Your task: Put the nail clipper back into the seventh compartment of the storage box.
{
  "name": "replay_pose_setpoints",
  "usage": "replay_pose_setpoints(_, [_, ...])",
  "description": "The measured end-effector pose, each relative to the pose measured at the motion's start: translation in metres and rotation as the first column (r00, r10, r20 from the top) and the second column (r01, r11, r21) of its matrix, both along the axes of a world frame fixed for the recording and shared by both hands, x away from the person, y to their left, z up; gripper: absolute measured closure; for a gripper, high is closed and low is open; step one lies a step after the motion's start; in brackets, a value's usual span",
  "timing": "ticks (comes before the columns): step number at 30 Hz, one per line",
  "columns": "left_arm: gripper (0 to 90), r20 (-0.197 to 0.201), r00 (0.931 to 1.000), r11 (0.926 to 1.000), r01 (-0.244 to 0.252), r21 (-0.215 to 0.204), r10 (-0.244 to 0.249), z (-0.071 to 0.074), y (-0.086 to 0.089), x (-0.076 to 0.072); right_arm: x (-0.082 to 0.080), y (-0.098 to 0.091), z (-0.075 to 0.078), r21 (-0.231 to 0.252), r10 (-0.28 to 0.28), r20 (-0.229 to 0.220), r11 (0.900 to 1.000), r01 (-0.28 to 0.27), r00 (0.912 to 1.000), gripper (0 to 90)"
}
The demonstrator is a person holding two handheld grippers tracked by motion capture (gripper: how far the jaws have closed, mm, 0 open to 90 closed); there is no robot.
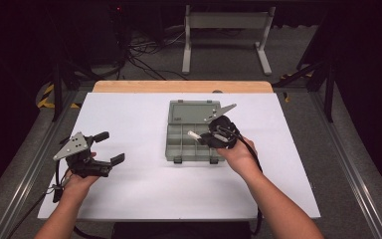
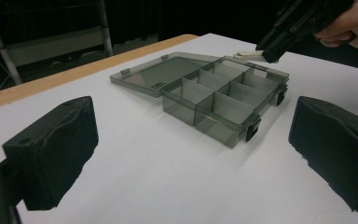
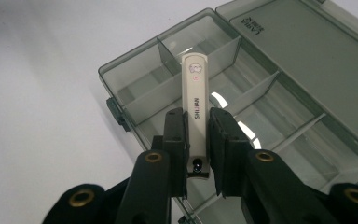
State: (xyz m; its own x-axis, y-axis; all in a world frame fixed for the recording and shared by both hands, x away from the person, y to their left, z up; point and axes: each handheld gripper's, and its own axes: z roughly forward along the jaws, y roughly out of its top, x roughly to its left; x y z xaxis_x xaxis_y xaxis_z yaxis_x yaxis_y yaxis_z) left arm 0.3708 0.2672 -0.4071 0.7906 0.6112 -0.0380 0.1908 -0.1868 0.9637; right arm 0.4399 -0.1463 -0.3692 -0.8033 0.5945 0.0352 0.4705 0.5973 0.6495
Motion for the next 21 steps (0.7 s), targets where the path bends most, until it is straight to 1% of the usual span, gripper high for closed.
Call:
replay_pose_setpoints(6, [2.2,-0.001,1.0000,1.0000,0.001,-0.002,-0.001,0.000,0.000,0.000,0.001,-0.002,-0.008,-0.002,-0.010,-0.015,1.0000,0.010,0.9998,77.8])
replay_pose_setpoints(13, [2.2,-0.003,1.0000,1.0000,0.000,-0.003,0.000,0.000,0.000,0.000,0.001,-0.002,-0.013,-0.010,-0.010,-0.027,0.9999,0.010,0.9996,77.7])
replay_pose_setpoints(21, [2.2,-0.005,1.0000,1.0000,0.000,-0.004,0.000,0.000,0.000,0.000,0.001,-0.004,-0.020,-0.019,-0.029,-0.041,0.9994,0.028,0.9988,77.7])
